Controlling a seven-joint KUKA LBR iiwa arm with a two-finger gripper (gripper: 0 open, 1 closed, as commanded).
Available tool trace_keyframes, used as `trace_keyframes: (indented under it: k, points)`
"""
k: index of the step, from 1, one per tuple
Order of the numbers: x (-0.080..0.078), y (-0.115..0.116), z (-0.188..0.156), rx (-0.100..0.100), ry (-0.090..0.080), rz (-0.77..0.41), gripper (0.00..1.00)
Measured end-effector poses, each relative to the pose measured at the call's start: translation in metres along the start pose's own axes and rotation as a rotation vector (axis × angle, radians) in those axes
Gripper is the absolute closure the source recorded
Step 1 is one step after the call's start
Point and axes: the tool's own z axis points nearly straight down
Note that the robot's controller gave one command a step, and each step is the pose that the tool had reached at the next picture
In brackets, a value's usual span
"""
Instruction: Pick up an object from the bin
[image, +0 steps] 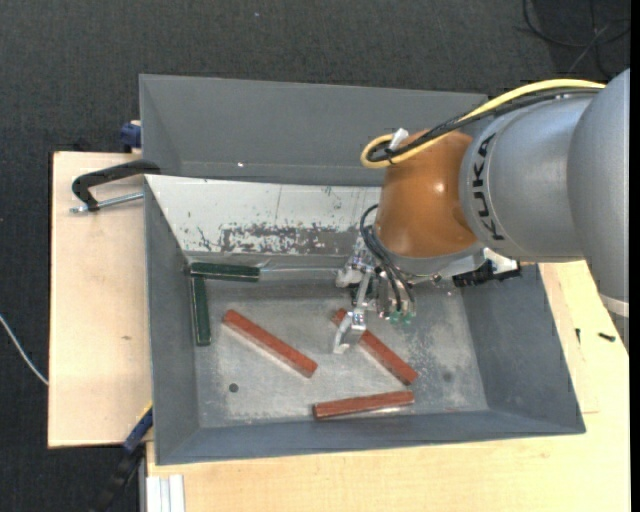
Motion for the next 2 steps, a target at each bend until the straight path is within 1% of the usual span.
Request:
trace_keyframes:
  k: [1,2]
  points:
    - [0.0,0.0,0.0,0.0,0.0,0.0,0.0]
    - [0.029,-0.074,0.032,-0.004,0.008,0.117,1.0]
